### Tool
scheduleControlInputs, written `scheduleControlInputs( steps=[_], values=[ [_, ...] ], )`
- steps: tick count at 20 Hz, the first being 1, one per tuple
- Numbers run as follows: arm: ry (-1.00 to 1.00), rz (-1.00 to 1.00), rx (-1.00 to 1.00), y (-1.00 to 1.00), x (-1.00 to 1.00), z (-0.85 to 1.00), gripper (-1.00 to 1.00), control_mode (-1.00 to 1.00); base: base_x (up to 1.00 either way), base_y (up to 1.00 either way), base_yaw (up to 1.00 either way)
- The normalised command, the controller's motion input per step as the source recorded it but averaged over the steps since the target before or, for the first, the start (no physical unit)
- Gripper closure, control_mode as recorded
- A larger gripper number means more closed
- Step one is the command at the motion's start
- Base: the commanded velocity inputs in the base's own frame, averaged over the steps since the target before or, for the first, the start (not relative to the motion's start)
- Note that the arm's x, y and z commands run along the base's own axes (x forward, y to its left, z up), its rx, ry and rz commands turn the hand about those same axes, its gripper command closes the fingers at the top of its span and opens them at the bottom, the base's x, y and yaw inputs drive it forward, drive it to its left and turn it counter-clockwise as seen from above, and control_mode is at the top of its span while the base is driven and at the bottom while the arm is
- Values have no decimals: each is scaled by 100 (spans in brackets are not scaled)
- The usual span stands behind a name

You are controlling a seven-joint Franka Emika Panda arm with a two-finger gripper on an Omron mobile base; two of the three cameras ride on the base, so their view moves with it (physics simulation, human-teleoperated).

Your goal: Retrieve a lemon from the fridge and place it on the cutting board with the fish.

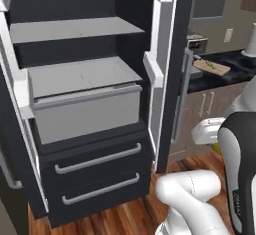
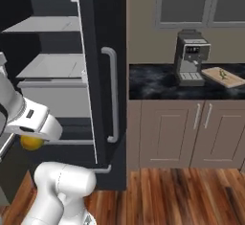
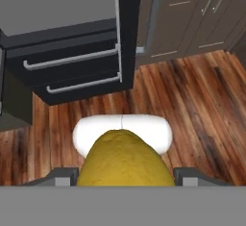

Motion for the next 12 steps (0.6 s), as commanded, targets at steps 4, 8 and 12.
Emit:
scheduleControlInputs(
  steps=[4,8,12],
  values=[
    [0,0,0,0,0,0,100,100,-1,-69,-37],
    [0,0,0,0,0,0,100,100,0,-69,-37],
    [0,0,0,0,0,0,100,100,1,-77,-31]
  ],
)
